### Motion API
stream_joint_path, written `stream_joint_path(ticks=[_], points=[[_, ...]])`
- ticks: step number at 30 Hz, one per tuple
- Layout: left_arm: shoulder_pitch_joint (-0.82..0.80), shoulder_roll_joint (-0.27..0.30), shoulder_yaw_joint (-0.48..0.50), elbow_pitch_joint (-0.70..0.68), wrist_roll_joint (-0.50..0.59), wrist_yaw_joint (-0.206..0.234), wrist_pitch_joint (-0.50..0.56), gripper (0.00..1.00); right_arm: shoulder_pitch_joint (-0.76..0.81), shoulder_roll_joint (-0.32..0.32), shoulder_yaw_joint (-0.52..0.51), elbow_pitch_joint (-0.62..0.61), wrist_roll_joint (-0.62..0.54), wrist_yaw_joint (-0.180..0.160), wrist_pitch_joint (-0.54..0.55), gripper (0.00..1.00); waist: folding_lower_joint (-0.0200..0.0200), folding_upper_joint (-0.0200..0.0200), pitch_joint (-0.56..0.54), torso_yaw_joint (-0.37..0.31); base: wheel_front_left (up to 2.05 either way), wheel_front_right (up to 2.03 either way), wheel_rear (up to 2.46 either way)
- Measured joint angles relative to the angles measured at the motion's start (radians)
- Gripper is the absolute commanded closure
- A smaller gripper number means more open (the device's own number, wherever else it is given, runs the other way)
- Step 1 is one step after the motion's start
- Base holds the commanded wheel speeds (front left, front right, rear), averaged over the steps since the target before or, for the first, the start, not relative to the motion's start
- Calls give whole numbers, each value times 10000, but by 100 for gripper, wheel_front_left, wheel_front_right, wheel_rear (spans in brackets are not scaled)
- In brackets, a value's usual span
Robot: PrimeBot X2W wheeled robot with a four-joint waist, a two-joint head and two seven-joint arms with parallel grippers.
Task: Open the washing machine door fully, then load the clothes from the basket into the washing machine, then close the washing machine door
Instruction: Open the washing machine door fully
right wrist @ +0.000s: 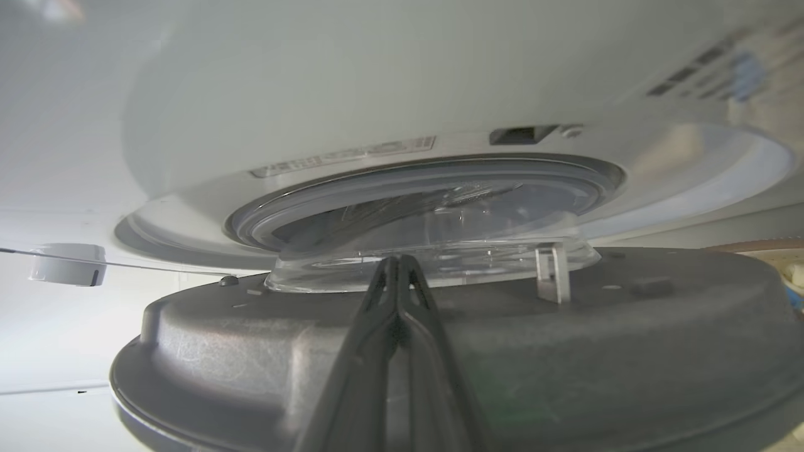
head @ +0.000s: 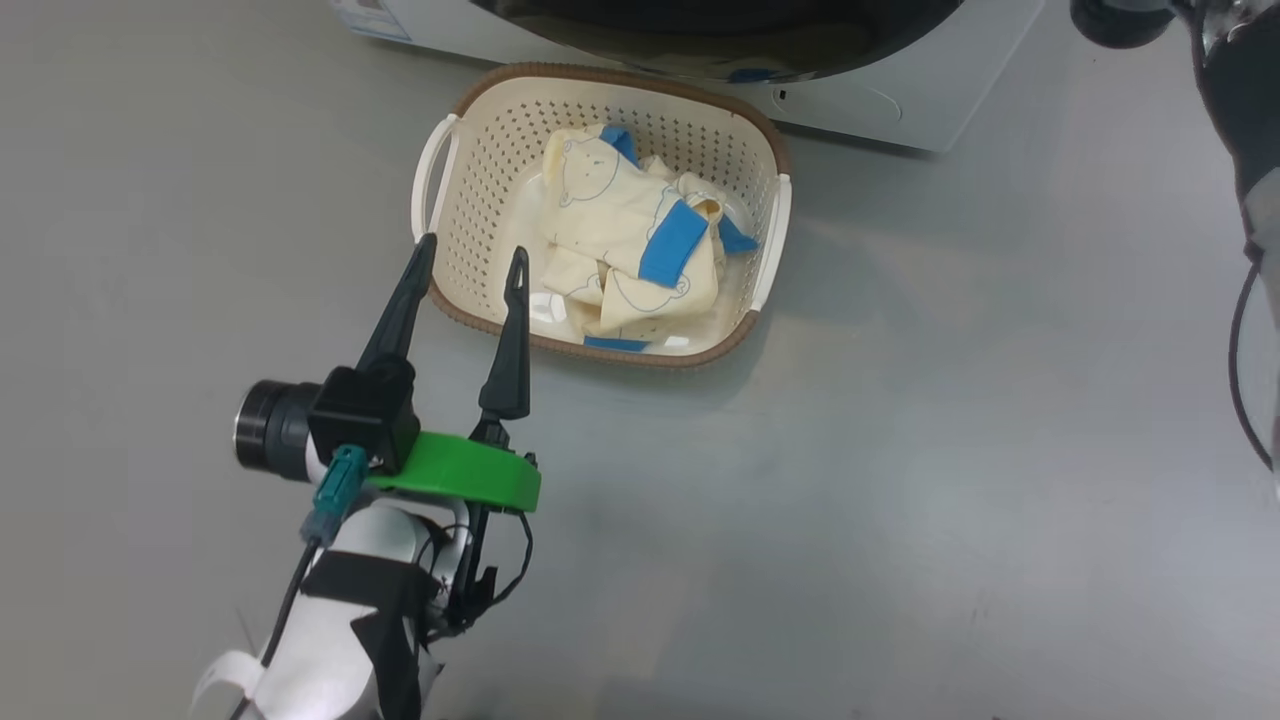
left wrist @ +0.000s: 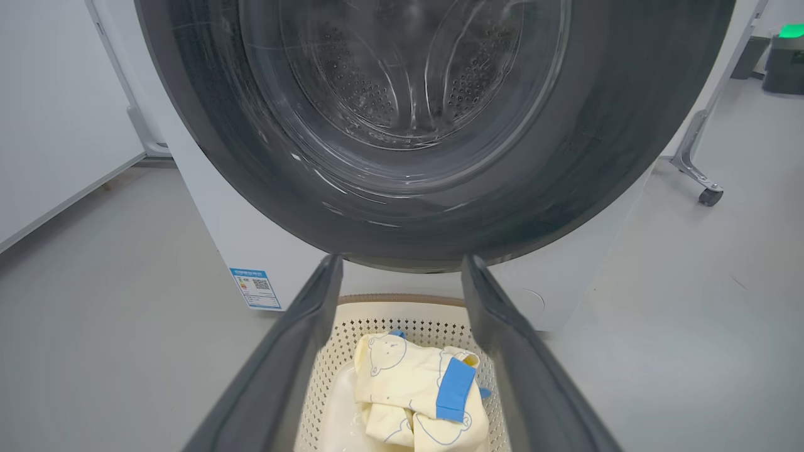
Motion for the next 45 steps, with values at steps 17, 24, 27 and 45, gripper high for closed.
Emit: stream_joint_path(ticks=[17,24,27,45], points=[[47,0,178,136,29,-12,0,0,2173,263,830,-2533,324,0,1354,100,-1,0,-372,-363,0,0,0],[57,0,222,203,33,-19,0,0,3079,268,1413,-3697,667,0,1624,100,-1,-1,-547,-442,0,0,0],[86,0,251,224,117,-71,0,0,3457,272,1720,-4199,828,0,1666,100,-1,0,-613,-460,0,0,0],[227,2,309,374,119,-150,0,0,4997,291,3622,-6521,1845,0,1655,100,-1,-1,-886,-506,0,0,0]])
